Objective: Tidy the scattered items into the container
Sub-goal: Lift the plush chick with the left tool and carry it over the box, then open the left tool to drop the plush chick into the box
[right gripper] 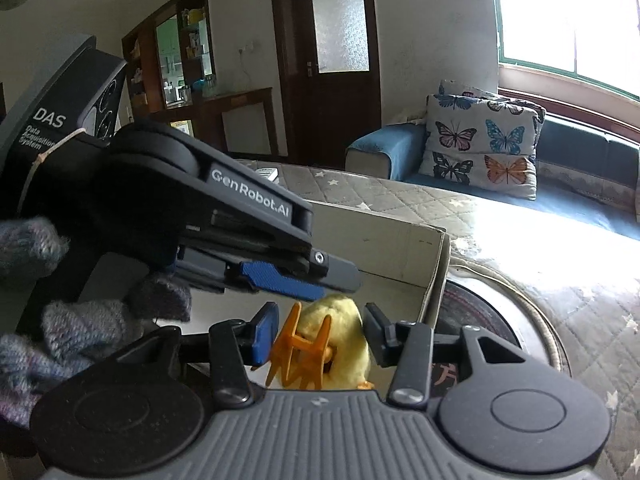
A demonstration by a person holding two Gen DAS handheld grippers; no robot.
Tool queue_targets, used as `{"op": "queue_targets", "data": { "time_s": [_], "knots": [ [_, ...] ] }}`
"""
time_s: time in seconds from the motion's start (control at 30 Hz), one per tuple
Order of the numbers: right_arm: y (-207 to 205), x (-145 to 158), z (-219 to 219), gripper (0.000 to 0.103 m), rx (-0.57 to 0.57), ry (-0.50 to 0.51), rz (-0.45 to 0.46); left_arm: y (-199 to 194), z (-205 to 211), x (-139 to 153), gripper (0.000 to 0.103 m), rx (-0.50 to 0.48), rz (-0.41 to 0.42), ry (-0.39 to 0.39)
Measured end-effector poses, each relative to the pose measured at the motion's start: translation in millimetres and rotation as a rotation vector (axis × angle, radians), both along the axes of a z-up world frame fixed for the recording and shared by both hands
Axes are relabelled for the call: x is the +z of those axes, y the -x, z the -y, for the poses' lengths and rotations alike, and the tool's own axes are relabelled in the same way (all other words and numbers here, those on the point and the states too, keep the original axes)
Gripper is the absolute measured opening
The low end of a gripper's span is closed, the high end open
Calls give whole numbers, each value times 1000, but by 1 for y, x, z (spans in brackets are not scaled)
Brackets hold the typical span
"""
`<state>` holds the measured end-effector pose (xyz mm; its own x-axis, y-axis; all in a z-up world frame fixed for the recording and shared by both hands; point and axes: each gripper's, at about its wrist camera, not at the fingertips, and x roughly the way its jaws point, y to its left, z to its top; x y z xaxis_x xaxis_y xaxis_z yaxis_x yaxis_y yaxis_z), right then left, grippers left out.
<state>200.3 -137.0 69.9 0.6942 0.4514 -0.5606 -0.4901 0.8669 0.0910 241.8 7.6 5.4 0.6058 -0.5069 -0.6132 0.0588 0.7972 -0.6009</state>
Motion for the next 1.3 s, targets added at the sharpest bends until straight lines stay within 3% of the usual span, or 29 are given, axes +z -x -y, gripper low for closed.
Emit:
{"op": "queue_targets", "data": {
  "time_s": [0.17, 0.43, 0.57, 0.8, 1.3],
  "knots": [
    [10, 1, 3, 52, -21, 7, -16, 6, -4, 4, 28, 10, 9, -7],
    [21, 2, 9, 52, -51, -91, -91, 17, -16, 13, 28, 41, 27, -12],
    [18, 4, 3, 52, -36, -147, -106, 24, -26, 18, 28, 71, 37, -14],
    [19, 9, -10, 54, 40, -144, -79, 38, -46, 27, 28, 115, 57, -34],
    [83, 13, 4, 65, 91, 24, 7, 97, -22, 40, 29, 47, 112, -121]
  ]
}}
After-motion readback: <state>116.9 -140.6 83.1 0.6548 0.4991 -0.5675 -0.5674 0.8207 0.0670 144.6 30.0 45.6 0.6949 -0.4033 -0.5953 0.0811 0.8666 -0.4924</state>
